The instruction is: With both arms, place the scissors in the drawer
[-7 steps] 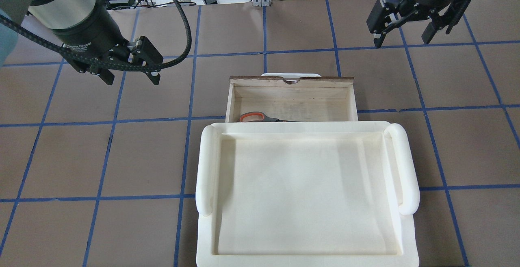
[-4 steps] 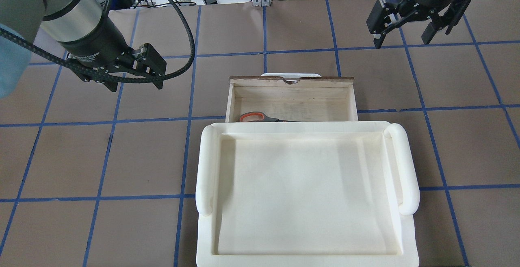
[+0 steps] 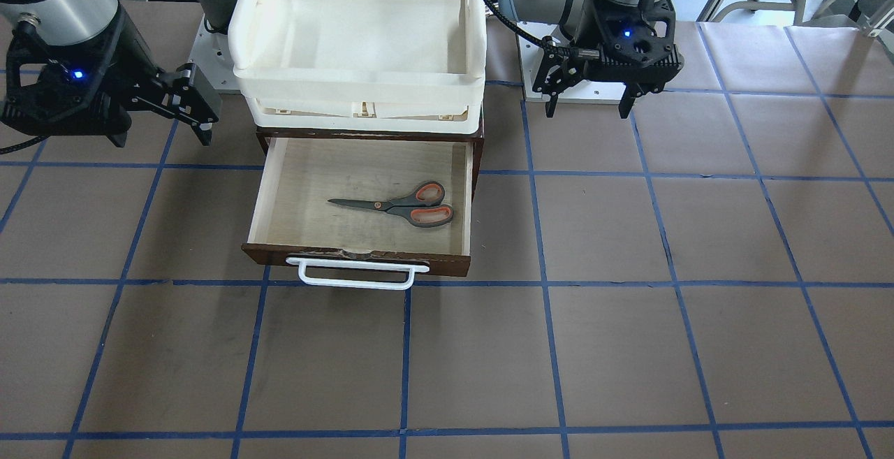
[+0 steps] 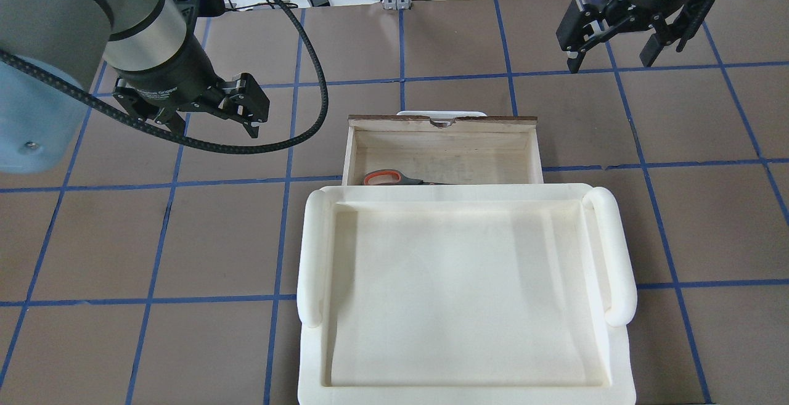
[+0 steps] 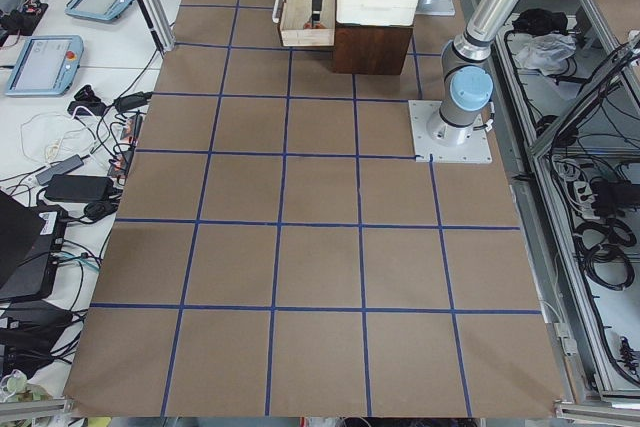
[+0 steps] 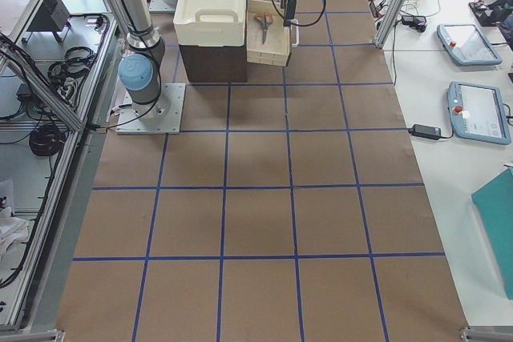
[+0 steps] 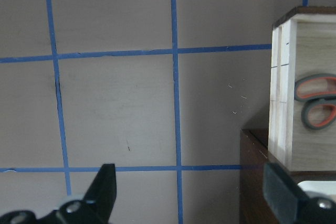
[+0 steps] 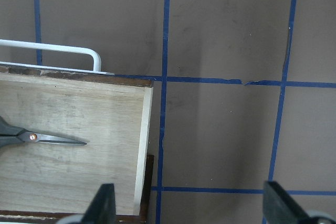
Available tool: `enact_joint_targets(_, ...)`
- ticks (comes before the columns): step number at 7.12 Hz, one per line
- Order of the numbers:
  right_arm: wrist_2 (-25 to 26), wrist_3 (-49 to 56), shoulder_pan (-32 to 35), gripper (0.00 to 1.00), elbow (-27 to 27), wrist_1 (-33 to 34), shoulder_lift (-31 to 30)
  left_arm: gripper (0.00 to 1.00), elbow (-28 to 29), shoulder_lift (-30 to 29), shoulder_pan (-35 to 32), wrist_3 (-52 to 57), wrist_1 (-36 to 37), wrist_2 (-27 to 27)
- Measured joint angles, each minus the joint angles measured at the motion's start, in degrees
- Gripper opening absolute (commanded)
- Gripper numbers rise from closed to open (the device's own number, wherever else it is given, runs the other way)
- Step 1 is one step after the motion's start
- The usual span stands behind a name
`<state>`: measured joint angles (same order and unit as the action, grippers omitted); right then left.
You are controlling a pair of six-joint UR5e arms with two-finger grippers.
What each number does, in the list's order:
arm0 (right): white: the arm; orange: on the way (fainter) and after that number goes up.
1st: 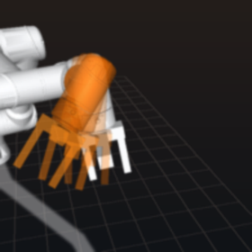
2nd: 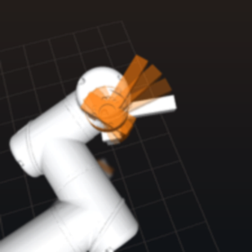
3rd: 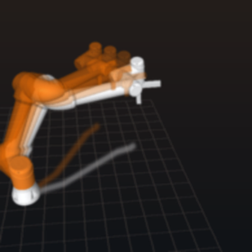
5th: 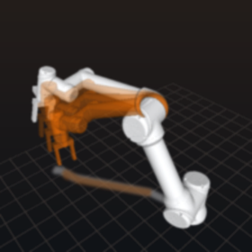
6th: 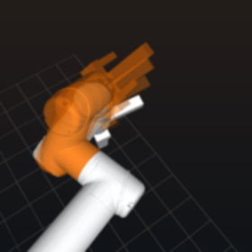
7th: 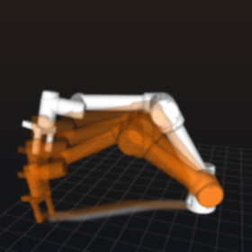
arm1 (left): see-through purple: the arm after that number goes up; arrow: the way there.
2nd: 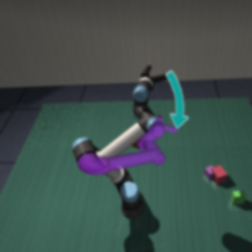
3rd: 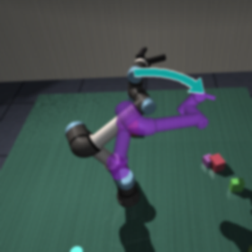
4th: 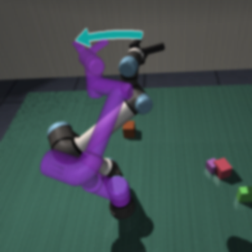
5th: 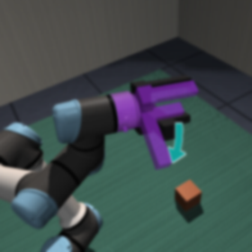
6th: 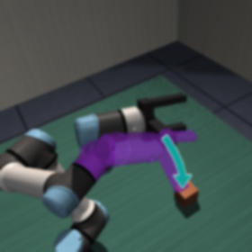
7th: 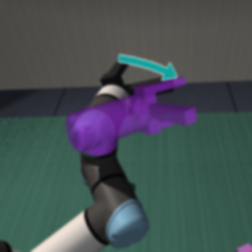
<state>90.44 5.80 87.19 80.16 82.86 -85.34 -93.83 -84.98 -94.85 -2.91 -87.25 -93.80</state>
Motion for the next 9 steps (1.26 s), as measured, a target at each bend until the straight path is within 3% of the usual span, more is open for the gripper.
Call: enact_joint_targets(9,0.89,0.0,0.0,1.0,0.09,-0.21,0.0,1.0,-0.11,0.72,-0.13,-0.13,0.82,2.18)
